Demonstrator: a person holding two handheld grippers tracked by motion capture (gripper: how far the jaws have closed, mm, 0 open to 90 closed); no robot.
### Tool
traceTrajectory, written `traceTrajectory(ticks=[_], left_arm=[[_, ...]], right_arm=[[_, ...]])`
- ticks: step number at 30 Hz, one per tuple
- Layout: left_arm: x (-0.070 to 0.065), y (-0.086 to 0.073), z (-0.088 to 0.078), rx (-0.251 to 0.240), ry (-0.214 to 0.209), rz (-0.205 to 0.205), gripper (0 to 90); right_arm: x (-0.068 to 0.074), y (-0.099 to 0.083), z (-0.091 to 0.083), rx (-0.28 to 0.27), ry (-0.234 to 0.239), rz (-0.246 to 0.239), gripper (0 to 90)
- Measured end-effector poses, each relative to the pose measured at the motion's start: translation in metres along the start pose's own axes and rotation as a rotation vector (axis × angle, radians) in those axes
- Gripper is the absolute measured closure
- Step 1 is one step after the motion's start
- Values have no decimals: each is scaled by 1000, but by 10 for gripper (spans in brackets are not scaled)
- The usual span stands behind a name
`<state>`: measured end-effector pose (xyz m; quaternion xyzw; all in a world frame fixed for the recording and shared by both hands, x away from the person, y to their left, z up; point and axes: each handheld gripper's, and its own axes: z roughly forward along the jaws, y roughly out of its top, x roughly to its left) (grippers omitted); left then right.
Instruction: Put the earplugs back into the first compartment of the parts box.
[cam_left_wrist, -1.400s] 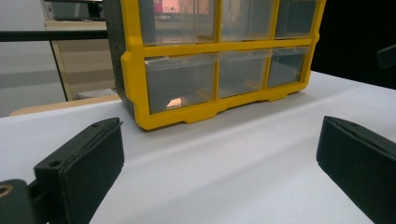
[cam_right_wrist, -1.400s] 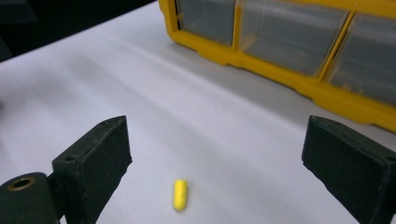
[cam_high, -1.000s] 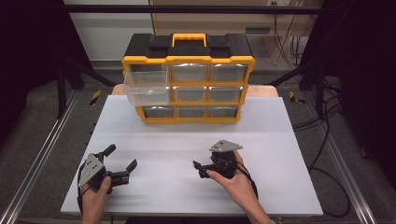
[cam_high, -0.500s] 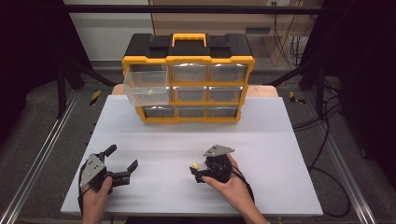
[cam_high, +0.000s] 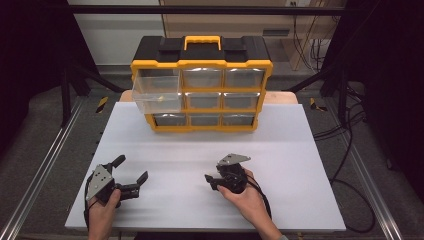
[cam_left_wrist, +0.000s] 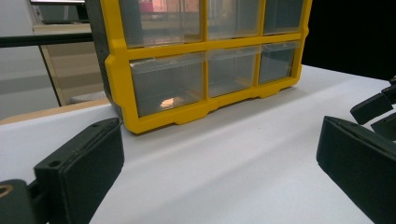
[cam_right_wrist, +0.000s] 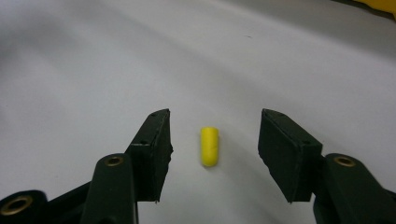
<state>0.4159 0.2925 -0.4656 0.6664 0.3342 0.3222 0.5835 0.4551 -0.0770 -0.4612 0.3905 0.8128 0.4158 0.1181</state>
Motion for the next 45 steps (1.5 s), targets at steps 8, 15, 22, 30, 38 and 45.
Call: traceTrajectory(ticks=[8,15,22,30,38,45], left_arm=[[0,0,1,1,-4,0,5],[0,0,1,1,-2,1,5],[-1,0,1,7,-6,3,5],[0,0,1,8,-8,0,5],[-1,0,2,12,-8,2,5],[0,-1,2,11,-4,-9,5]], right_arm=[[1,-3,3,12,-5,-2,484],[3,-5,5,19,-11,-12,539],[2,-6,13,42,-7,-25,614],[1,-6,22,57,-14,-43,709],[0,-6,24,66,-11,-62,809],[0,6,12,11,2,-56,817]])
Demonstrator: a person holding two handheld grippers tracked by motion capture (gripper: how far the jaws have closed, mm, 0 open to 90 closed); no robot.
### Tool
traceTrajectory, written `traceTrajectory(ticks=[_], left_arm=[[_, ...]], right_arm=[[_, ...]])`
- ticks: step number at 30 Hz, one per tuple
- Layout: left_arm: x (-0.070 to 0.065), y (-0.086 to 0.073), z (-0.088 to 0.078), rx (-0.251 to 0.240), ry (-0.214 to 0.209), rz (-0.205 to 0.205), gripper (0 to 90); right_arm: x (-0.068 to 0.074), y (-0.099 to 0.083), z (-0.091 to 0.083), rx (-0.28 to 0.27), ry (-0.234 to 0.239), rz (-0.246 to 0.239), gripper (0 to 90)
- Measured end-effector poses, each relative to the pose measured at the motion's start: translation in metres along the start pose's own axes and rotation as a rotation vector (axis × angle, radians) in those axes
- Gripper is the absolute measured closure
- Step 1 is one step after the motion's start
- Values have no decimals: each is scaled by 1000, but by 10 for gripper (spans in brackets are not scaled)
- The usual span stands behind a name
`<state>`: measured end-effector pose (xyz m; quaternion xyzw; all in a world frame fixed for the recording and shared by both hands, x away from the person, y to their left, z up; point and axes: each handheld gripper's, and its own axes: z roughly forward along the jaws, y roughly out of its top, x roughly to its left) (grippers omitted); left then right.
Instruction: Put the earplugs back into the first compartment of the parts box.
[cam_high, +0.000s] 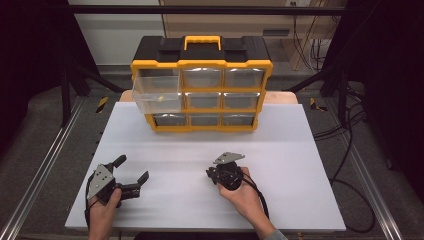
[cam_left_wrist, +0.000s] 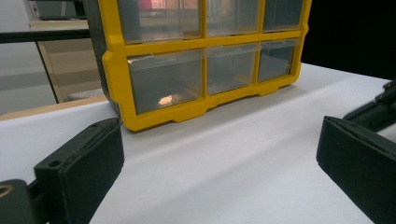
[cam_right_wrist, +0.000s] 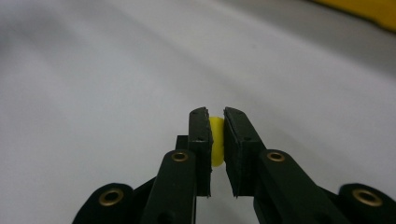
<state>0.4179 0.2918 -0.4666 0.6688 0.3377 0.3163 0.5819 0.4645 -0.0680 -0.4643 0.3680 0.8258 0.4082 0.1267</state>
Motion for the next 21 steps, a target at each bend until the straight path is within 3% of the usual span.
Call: traceTrajectory(ticks=[4,5,7,13,16,17,20,21], left_arm=[[0,0,1,0,0,0,5],[0,0,1,-5,0,-3,5],[1,0,0,-4,1,-8,5],[0,1,0,-6,-2,-6,5],[0,1,0,-10,-2,-7,5],[0,1,-1,-11,-4,-6,5],[0,1,-2,-14,-5,-10,5],[0,0,-2,-15,-5,-11,5]], right_arm=[[1,23,-18,-51,-9,-23,818],[0,39,-28,-76,-11,-40,818],[0,46,-33,-88,-10,-44,818],[-4,98,-64,-180,-39,-89,818],[-5,111,-70,-205,-46,-100,818],[-3,122,-73,-229,-65,-126,818],[-2,132,-76,-249,-91,-145,818],[-3,143,-80,-276,-103,-146,818]])
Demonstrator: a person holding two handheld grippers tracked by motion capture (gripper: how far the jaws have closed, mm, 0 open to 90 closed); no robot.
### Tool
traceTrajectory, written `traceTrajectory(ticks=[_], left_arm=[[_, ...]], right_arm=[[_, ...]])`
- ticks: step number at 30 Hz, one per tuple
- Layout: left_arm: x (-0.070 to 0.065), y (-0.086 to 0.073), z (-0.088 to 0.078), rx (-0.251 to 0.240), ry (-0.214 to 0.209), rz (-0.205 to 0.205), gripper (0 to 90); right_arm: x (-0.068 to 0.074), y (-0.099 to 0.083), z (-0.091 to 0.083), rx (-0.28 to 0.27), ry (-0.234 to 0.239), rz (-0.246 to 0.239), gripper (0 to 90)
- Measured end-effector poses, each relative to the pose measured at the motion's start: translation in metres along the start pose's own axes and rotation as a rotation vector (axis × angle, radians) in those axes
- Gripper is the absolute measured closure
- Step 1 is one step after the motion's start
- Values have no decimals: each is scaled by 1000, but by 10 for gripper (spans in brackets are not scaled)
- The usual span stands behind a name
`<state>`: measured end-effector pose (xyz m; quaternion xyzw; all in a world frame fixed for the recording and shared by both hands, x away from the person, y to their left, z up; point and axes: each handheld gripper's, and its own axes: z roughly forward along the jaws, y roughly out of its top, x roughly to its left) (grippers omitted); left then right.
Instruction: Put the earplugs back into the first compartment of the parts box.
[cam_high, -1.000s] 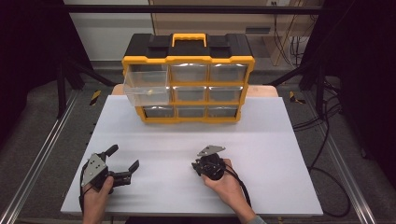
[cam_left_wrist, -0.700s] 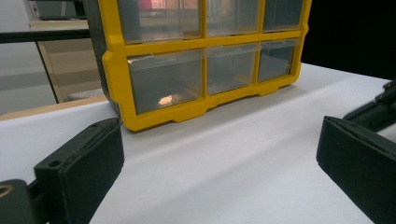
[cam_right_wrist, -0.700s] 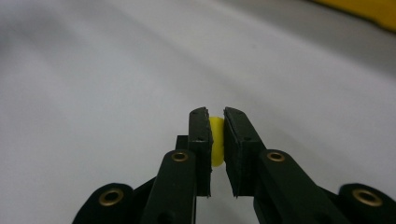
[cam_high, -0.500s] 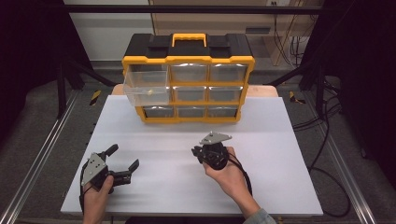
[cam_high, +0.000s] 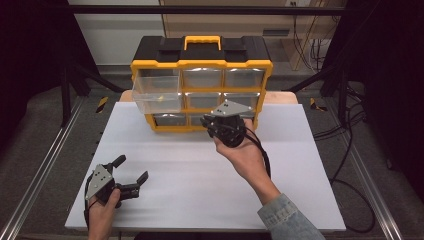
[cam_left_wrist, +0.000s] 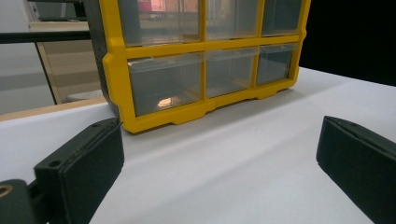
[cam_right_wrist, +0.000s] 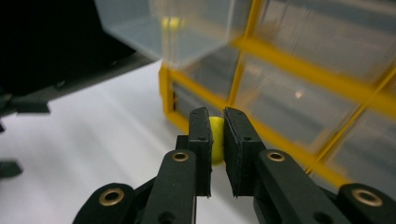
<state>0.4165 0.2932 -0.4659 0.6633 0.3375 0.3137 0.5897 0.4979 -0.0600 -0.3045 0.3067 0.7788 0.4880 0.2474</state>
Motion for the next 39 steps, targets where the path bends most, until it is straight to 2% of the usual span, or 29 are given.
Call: traceTrajectory(ticks=[1,3,4,5,8,15,17,27,34,39], left_arm=[[0,0,0,0,0,0,5],[0,0,0,0,0,-1,5],[1,0,1,0,0,-2,5],[1,0,1,2,0,-2,5],[0,0,2,6,1,-4,5],[2,0,2,6,4,-6,5],[1,0,1,6,1,1,5],[0,0,2,4,-5,1,5],[-1,0,2,8,-8,7,5],[-1,0,2,6,-9,5,5]], right_arm=[[0,0,0,0,0,0,818],[-3,12,-1,-27,-10,4,818],[-5,23,-2,-53,-19,3,818],[-5,23,-2,-53,-19,3,818],[-9,44,-3,-94,-23,10,818],[-13,66,0,-148,-26,30,819],[-13,74,4,-187,-18,45,819],[-3,90,20,-286,22,102,818],[2,95,26,-302,47,119,817],[9,99,35,-289,67,105,815]])
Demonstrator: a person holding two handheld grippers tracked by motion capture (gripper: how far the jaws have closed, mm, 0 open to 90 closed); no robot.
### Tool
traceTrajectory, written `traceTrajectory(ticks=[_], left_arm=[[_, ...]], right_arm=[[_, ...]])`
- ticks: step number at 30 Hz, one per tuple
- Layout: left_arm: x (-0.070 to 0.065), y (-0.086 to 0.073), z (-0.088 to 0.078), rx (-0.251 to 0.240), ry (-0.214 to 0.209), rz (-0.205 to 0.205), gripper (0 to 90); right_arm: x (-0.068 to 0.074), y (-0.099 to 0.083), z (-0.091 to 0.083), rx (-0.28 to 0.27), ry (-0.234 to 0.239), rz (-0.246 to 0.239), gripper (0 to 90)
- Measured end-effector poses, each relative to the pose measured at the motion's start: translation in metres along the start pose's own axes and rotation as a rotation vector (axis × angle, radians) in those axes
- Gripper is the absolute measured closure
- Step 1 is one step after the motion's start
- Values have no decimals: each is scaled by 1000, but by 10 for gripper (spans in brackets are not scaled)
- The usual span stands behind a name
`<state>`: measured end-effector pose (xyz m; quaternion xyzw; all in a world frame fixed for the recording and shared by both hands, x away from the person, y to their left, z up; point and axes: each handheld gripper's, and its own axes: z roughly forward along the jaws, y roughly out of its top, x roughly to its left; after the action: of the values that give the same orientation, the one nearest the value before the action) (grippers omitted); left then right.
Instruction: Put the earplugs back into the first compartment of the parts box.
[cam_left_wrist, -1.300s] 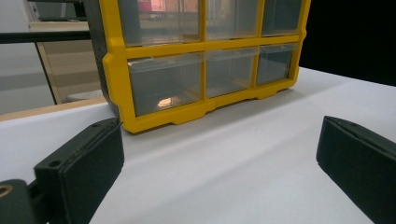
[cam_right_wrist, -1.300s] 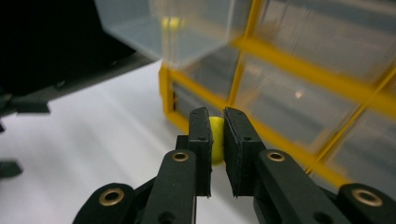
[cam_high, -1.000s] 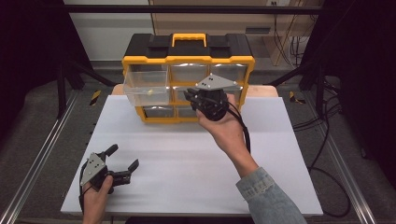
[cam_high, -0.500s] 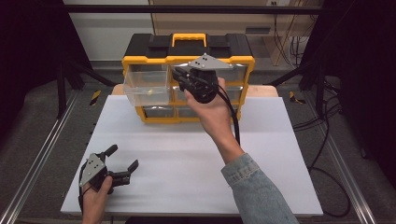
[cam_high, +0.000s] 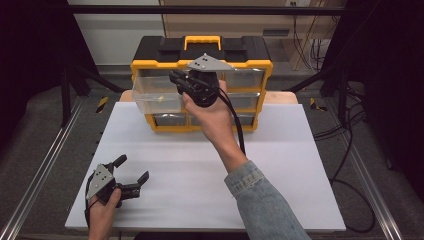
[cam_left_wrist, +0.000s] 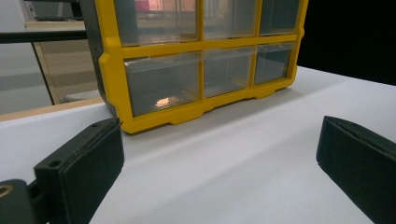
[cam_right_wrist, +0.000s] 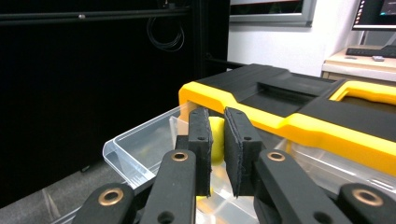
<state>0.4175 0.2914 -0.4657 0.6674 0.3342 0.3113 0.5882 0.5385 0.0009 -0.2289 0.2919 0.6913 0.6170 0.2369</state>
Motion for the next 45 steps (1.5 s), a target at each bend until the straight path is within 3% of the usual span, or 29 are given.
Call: traceTrajectory(ticks=[6,9,14,27,32,45], left_arm=[[0,0,0,1,-3,0,5],[0,0,0,0,-4,0,5],[0,0,1,2,-4,1,5],[0,0,1,4,-5,0,5],[0,0,1,4,-3,2,5],[0,0,0,2,-1,1,5]], right_arm=[[5,-1,11,22,17,-11,793],[7,0,12,29,16,-23,696],[6,1,11,29,10,-23,642],[-2,4,0,14,-66,-41,138],[-8,2,-5,7,-66,-50,78],[-25,-7,-21,26,-56,-59,71]])
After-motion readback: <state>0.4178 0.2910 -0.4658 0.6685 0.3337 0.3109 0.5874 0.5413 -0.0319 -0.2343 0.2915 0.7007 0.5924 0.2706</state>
